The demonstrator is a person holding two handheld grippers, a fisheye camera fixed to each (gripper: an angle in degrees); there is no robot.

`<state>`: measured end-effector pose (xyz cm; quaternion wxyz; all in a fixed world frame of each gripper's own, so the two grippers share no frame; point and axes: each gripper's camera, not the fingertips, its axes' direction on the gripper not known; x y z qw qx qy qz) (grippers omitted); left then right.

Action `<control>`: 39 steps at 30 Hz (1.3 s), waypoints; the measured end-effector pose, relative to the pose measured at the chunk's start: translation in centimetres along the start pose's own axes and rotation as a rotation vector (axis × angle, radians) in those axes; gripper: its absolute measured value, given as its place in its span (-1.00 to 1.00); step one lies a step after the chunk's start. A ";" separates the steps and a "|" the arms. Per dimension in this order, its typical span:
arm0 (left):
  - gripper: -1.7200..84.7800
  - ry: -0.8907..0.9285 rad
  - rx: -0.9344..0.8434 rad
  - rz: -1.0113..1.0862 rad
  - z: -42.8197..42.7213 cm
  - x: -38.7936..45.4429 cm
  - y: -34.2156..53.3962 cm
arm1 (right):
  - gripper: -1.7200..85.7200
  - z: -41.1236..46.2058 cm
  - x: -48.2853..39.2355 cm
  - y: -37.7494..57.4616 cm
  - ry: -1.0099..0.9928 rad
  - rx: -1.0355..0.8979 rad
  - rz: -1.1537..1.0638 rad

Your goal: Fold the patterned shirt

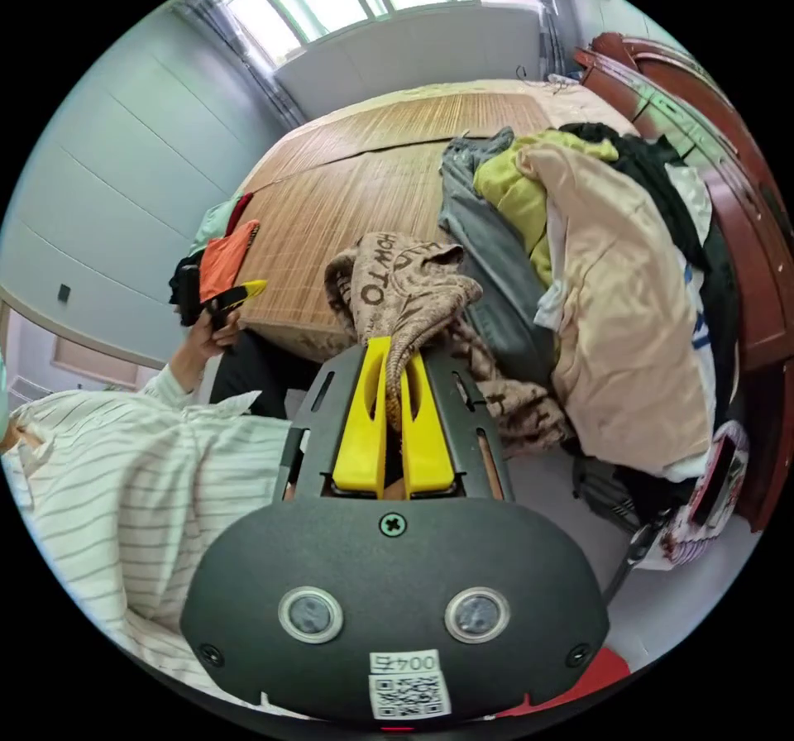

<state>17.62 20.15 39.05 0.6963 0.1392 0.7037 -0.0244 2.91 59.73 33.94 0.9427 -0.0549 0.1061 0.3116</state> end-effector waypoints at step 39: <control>-0.67 -0.068 -1.505 1.056 62.0 21.6 -17.3 | -0.95 14.7 16.9 22.4 -0.698 0.053 0.504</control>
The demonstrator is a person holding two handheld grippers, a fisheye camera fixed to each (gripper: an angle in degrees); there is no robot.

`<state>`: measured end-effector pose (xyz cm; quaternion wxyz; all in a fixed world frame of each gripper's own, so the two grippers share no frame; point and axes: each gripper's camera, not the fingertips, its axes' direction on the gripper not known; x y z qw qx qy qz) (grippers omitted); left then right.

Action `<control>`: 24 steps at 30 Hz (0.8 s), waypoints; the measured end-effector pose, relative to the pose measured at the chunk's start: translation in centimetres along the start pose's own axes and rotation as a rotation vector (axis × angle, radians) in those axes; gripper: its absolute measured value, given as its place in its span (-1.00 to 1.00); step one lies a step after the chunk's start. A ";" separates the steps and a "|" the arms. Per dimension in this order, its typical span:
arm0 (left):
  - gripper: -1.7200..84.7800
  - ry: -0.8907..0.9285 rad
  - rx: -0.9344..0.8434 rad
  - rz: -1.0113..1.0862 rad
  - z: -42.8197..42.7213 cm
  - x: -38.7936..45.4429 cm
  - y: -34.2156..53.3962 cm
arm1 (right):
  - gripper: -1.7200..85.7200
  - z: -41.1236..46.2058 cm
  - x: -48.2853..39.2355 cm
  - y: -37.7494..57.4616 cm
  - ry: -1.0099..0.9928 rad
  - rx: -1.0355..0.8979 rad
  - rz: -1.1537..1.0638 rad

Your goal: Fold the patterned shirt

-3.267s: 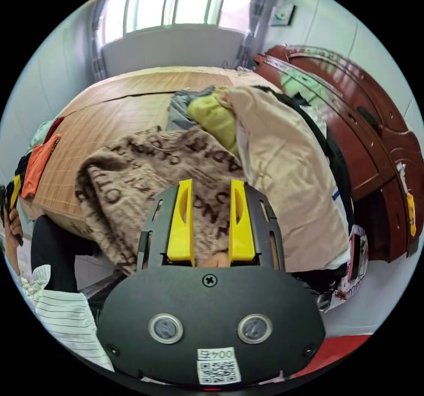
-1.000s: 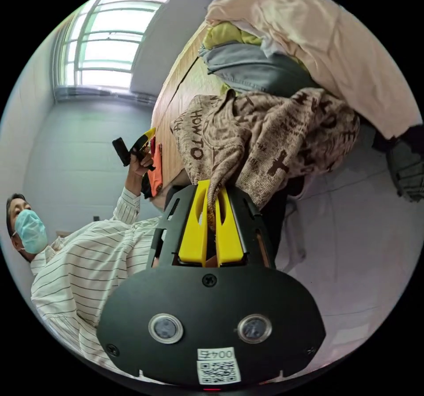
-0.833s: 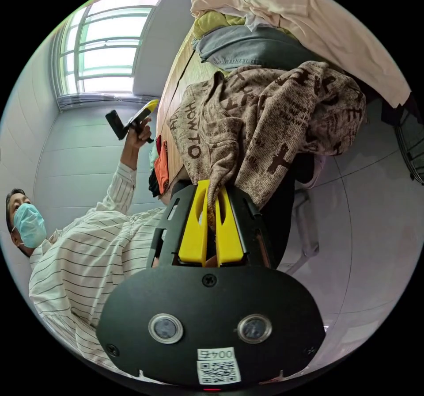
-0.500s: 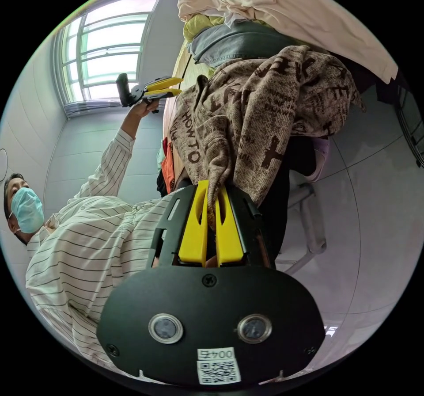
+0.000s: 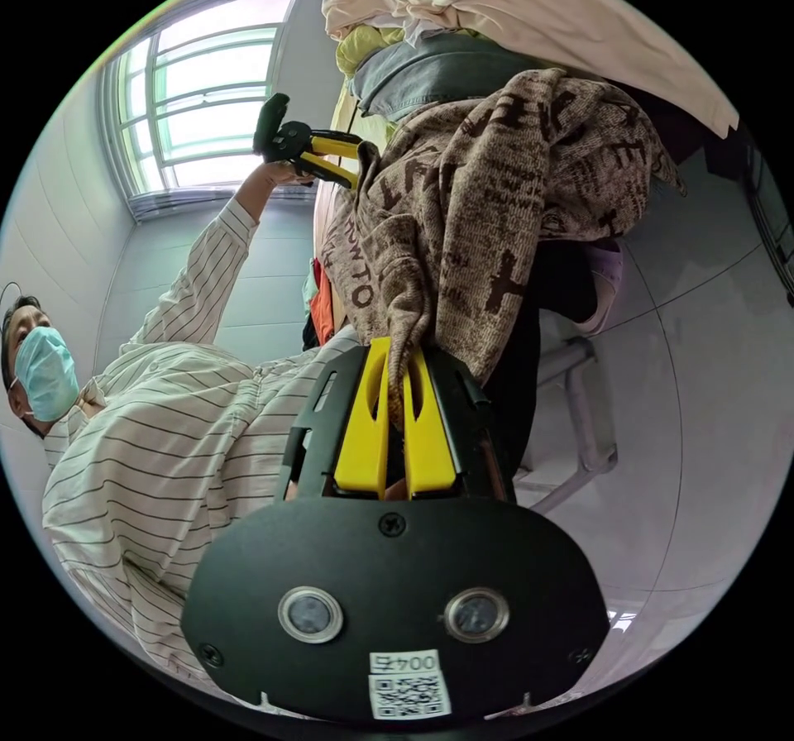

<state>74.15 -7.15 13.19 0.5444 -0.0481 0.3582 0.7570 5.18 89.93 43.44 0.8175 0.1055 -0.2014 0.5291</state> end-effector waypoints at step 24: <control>-0.80 0.320 -0.043 0.051 1.3 0.2 0.6 | -0.96 4.6 0.3 6.8 0.053 -0.010 -0.014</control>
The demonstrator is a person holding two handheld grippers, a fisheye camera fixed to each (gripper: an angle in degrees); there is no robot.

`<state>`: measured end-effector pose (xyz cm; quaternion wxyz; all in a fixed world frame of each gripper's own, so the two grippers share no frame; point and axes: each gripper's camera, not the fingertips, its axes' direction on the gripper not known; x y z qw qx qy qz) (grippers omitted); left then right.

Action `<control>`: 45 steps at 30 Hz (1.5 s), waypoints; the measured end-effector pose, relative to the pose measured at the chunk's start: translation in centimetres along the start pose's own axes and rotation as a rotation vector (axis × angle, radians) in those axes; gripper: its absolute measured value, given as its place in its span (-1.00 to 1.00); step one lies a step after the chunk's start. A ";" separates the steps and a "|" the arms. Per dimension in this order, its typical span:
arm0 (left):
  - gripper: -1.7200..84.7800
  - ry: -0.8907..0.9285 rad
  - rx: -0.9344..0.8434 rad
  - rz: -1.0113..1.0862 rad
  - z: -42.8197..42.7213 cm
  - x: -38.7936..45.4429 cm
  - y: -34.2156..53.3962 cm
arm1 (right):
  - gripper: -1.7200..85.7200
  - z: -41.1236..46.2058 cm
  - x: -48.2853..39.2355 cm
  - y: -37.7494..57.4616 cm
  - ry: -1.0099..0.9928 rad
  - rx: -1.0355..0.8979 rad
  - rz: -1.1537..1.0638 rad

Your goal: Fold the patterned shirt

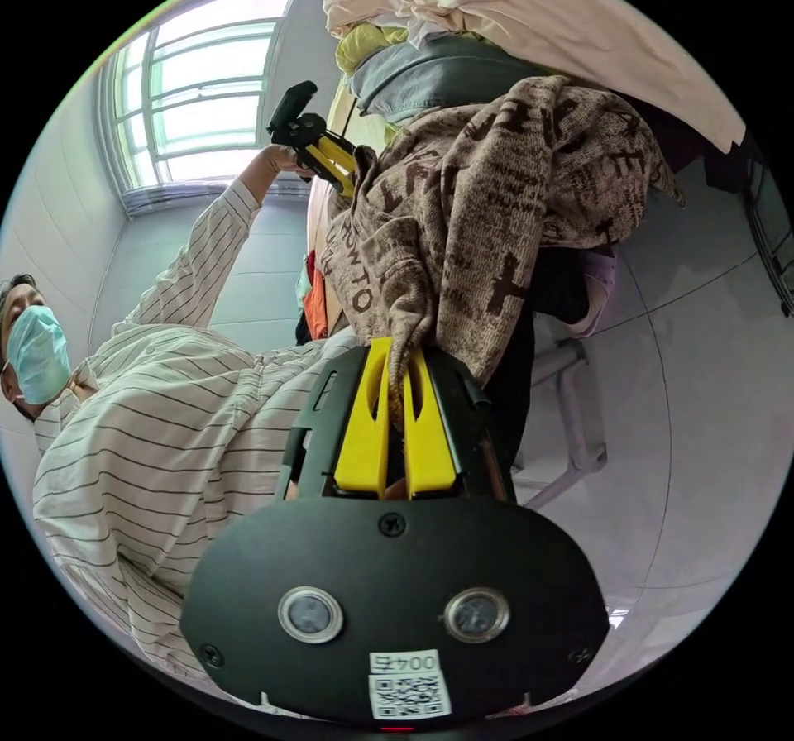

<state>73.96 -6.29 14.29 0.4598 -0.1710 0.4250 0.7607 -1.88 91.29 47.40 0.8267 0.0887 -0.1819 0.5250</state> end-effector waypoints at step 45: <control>-0.94 -1.565 2.101 -0.755 22.0 82.5 56.1 | -0.98 8.9 -61.5 19.2 0.864 1.093 -1.284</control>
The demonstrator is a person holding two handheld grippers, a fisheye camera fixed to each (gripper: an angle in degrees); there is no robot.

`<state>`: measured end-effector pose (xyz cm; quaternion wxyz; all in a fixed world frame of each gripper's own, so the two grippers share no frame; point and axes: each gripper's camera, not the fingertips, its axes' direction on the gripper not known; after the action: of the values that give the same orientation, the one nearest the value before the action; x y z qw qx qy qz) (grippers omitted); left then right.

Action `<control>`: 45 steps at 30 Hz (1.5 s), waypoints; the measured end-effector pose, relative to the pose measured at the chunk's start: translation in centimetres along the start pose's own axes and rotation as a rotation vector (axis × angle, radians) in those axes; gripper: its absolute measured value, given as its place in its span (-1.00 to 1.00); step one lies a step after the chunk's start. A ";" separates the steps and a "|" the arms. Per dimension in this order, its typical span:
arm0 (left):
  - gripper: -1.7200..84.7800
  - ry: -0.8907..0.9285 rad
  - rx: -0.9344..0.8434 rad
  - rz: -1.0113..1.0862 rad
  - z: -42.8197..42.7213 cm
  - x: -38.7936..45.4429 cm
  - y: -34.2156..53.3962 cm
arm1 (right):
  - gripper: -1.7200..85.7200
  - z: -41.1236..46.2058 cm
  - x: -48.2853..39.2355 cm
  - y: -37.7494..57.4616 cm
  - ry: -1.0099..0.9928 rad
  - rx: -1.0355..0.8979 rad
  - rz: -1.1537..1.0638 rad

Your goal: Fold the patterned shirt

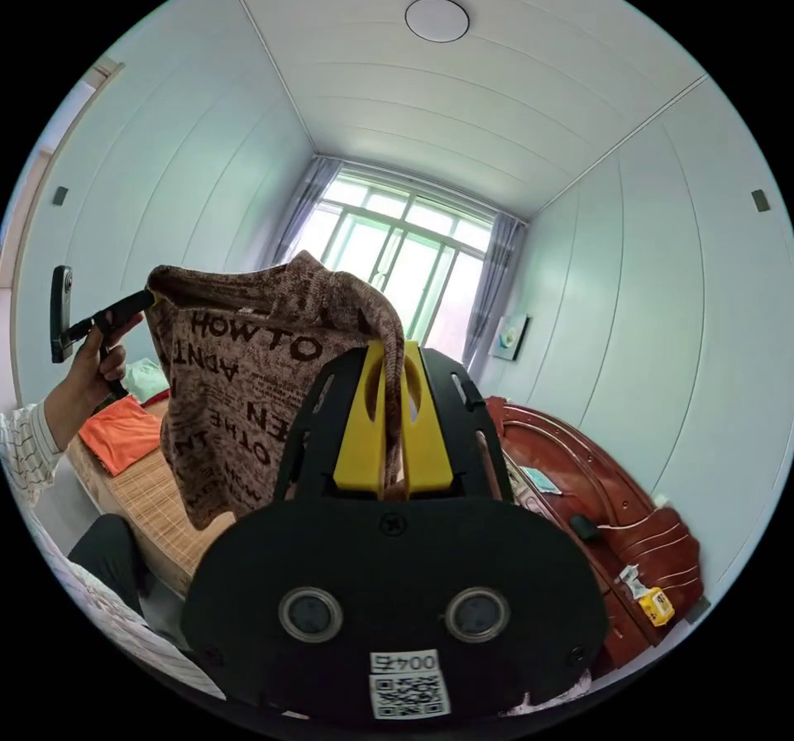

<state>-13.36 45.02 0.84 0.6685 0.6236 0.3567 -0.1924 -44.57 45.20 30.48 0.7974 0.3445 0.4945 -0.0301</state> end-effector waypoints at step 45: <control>-0.94 -0.401 -1.203 -0.110 48.5 -52.0 28.1 | -0.84 79.3 -14.2 9.3 -0.352 -0.917 0.211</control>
<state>-17.07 -7.66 56.13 0.9448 0.0714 0.3018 -0.1053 12.74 2.18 68.55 0.9368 -0.0038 0.2772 0.2133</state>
